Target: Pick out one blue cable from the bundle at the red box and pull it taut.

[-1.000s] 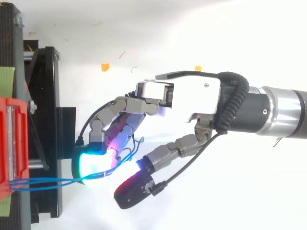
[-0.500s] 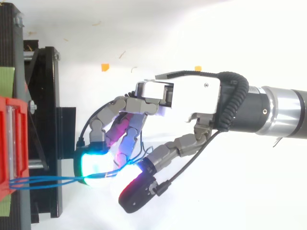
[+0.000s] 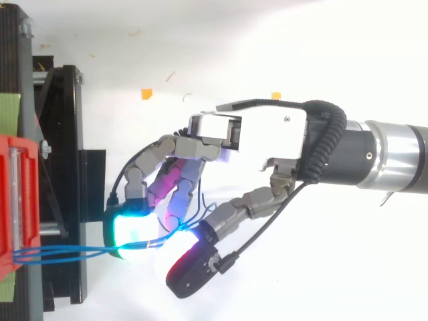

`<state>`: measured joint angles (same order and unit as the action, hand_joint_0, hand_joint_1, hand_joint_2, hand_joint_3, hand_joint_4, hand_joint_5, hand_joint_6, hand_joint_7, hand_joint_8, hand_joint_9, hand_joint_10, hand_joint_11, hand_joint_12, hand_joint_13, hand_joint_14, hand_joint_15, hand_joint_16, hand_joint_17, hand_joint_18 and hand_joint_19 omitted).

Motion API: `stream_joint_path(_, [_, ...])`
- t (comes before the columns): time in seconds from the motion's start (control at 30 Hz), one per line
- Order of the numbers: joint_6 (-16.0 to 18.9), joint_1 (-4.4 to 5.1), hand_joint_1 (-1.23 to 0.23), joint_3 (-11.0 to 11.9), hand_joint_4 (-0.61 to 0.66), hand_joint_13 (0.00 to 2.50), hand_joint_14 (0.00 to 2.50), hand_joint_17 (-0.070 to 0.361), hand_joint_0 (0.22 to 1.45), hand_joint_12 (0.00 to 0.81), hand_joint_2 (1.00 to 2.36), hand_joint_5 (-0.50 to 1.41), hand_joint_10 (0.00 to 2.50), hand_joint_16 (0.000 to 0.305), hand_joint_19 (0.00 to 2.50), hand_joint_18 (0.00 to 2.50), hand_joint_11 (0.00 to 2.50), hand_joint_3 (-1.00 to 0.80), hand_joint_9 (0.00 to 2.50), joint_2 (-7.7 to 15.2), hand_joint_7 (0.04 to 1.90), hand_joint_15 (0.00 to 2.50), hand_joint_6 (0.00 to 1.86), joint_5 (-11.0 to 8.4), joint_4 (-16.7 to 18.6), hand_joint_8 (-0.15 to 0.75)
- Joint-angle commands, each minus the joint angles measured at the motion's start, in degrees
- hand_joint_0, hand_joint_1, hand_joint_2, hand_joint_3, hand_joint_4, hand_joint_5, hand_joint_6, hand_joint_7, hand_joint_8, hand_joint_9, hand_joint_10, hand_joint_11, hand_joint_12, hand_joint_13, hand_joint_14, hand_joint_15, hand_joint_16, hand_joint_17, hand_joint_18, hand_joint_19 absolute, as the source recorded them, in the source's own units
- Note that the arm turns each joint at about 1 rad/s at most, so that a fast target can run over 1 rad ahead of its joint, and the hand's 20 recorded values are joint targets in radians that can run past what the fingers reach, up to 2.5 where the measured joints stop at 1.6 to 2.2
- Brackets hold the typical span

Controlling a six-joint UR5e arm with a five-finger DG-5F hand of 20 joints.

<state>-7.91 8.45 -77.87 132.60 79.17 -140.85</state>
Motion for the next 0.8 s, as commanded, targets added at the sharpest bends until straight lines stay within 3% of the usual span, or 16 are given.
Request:
stream_joint_path(0.0, [0.0, -0.01, -0.75, 0.17, 0.04, 0.89, 0.02, 0.098, 0.54, 0.316, 1.0, -0.07, 0.03, 0.044, 0.6, 0.73, 0.79, -0.5, 1.32, 0.03, 0.9, 0.35, 0.89, -0.06, -0.04, 0.287])
stream_joint_path(0.23, [0.0, -0.01, -0.7, 0.52, 0.05, 0.89, 0.01, 0.105, 0.49, 0.333, 1.0, -0.07, 0.03, 0.047, 0.59, 0.75, 0.78, -0.5, 1.31, 0.03, 0.88, 0.34, 0.86, 0.02, -0.74, 0.294])
stream_joint_path(0.37, [0.0, -0.01, -0.65, 0.52, 0.03, 0.88, 0.02, 0.096, 0.57, 0.313, 1.0, -0.08, 0.03, 0.043, 0.62, 0.71, 0.79, -0.5, 1.29, 0.03, 0.88, 0.35, 0.85, 0.02, -0.83, 0.277])
stream_joint_path(0.77, [0.0, -0.01, -0.77, 0.61, 0.0, 0.86, 0.02, 0.094, 0.61, 0.311, 1.02, -0.07, 0.03, 0.042, 0.63, 0.71, 0.78, -0.26, 1.26, 0.03, 0.91, 0.36, 0.9, -0.06, -1.36, 0.29])
